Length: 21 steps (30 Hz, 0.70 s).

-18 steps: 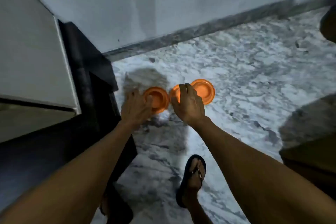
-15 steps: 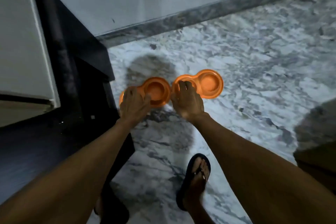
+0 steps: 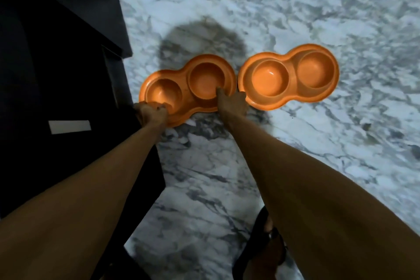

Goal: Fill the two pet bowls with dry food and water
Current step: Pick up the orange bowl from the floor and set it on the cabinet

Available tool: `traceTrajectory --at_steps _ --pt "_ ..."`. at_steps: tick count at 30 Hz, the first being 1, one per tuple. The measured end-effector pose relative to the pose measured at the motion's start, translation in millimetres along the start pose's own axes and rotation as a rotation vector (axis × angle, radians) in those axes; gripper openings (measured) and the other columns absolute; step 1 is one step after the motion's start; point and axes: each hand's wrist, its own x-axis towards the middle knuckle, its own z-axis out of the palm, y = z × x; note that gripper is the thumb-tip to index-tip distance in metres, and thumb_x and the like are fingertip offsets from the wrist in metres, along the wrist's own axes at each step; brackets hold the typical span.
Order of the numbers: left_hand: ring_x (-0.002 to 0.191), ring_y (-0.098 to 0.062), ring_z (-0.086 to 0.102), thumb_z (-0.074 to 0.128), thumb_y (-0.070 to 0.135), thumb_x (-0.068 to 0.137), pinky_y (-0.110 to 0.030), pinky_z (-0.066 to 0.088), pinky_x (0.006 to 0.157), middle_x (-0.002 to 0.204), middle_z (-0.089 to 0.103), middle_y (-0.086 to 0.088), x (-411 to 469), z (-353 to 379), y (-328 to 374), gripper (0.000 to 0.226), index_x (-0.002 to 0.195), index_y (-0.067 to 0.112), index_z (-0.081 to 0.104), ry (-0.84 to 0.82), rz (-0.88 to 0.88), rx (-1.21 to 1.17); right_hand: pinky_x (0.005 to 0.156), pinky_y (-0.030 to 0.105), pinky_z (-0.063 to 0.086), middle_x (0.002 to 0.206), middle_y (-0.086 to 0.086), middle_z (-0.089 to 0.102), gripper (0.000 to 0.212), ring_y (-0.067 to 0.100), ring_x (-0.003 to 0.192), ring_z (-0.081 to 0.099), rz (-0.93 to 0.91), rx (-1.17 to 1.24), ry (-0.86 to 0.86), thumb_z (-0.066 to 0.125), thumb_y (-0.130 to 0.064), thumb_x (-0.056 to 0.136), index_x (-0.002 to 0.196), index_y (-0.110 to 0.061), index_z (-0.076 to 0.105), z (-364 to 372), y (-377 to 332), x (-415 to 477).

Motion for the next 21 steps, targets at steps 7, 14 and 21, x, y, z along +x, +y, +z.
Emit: traceTrajectory --at_steps 7,14,21 --pt "0.129 -0.037 0.047 0.061 0.015 0.087 -0.045 0.040 0.107 0.140 0.044 -0.027 20 10 -8 0.063 0.140 -0.009 0.035 -0.010 -0.041 -0.057 0.078 0.037 0.047 0.128 0.021 0.059 0.059 0.038 0.113 0.060 0.084 0.077 0.059 0.070 -0.033 0.086 0.130 -0.001 0.048 11 -2 11" --pt "0.117 -0.038 0.057 0.057 0.012 0.082 -0.046 0.048 0.099 0.126 0.056 -0.027 -7 -20 10 0.042 0.121 -0.005 0.056 0.066 0.005 -0.073 0.082 0.038 0.052 0.104 0.014 0.065 0.043 0.034 0.102 0.064 0.059 0.155 0.097 0.072 -0.033 0.083 0.109 -0.002 0.058 -17 -16 -21" --pt "0.112 -0.045 0.056 0.056 0.014 0.086 -0.043 0.047 0.094 0.125 0.056 -0.029 -106 -103 83 0.036 0.116 -0.005 0.060 0.080 0.065 0.028 0.098 0.042 0.048 0.128 0.019 0.056 0.070 0.038 0.120 0.054 0.043 0.180 0.113 0.069 -0.042 0.079 0.132 -0.002 0.046 -123 -82 -105"
